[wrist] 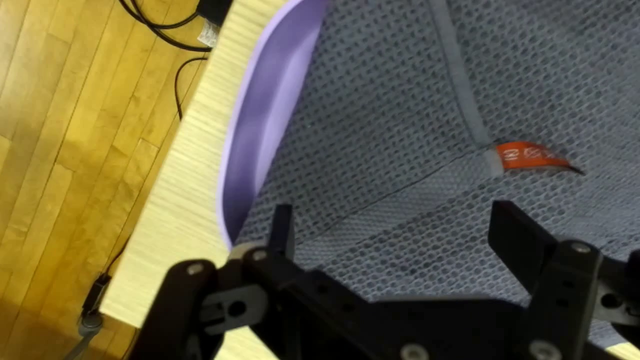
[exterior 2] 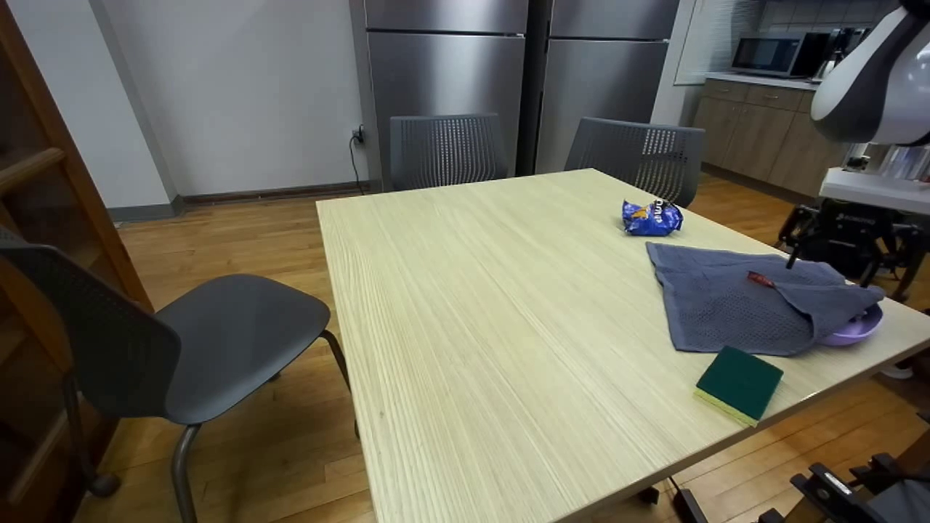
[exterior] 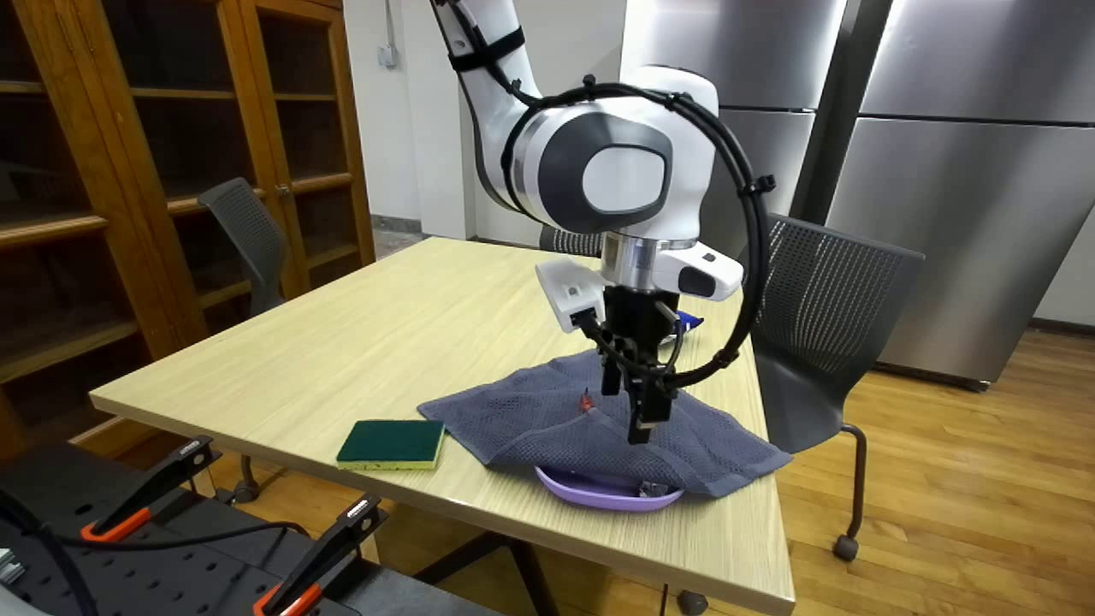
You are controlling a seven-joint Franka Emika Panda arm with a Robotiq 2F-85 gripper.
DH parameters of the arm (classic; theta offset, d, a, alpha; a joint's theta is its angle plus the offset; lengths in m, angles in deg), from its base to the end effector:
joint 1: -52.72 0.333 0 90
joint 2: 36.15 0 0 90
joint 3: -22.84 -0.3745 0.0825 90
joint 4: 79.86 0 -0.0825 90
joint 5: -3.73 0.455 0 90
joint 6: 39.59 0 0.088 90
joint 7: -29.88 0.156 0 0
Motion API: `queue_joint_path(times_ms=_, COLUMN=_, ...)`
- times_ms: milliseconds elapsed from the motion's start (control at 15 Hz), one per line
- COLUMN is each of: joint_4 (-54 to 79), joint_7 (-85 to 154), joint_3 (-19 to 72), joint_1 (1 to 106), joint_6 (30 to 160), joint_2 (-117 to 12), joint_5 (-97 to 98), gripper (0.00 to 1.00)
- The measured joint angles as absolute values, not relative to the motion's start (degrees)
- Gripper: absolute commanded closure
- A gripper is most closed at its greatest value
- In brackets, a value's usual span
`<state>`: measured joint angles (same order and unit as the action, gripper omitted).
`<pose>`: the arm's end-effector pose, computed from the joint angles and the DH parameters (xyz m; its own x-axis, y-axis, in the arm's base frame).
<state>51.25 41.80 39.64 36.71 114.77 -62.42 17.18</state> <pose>0.4743 -0.3258 0.0956 0.5675 -0.8233 -0.0113 -0.8226 -0.5675 0.0352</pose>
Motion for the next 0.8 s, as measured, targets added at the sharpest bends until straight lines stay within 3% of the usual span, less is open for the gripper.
queue_joint_path(times_ms=800, joint_4=48.17, joint_7=39.0, joint_3=34.42, joint_1=34.07, joint_6=112.24, joint_2=-63.16, joint_5=22.55, gripper=0.0)
